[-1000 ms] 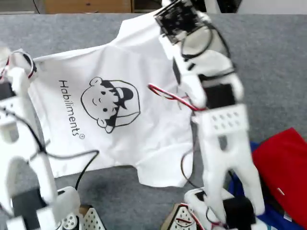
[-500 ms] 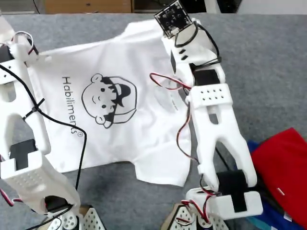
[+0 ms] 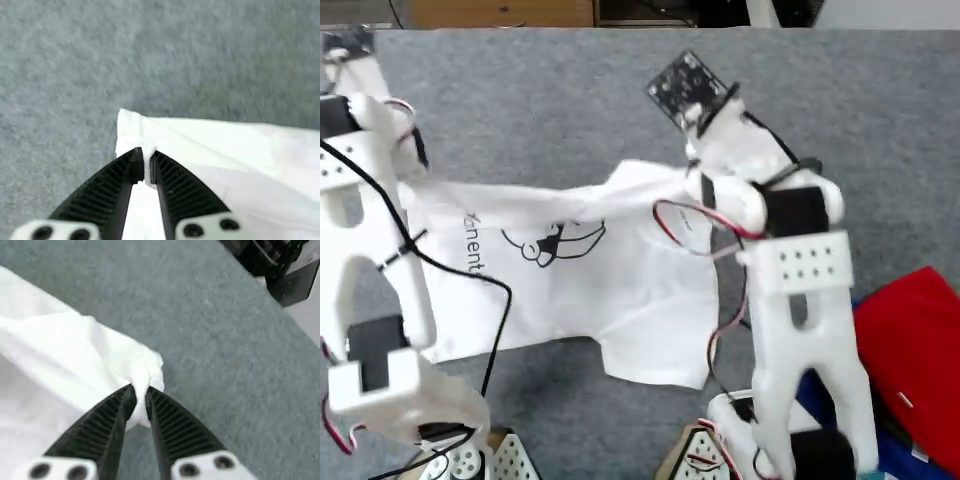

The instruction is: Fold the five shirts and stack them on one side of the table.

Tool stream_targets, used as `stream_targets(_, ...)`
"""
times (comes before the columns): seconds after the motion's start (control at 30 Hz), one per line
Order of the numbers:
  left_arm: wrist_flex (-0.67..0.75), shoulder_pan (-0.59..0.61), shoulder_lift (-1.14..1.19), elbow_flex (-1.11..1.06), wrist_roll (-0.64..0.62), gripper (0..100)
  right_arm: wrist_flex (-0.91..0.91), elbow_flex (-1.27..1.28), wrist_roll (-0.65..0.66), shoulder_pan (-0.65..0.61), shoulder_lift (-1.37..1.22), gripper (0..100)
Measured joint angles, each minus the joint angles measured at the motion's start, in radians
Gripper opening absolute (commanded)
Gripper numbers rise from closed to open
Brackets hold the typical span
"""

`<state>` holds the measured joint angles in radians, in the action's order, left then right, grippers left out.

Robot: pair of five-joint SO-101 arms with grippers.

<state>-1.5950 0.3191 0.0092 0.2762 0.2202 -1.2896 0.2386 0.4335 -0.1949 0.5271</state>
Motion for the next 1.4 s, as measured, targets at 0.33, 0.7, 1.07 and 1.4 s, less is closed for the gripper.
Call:
stream_targets(0.33, 0.210, 0.008, -0.376, -0.690, 0.023, 2, -0.084, 0.374, 0.000, 0.000, 0.400, 0.4)
stream_targets(0.7, 0.341, 0.040, -0.443, -0.957, 0.023, 2, -0.212, 0.707, 0.025, 0.000, 0.740, 0.5)
stream_targets(1.07, 0.344, 0.043, -0.456, -1.085, 0.054, 2, -0.322, 0.750, 0.261, 0.000, 0.795, 0.5)
stream_targets(1.4, 0.353, 0.043, -0.462, -1.135, 0.078, 8, -0.347, 0.750, 0.408, 0.000, 0.795, 10.5)
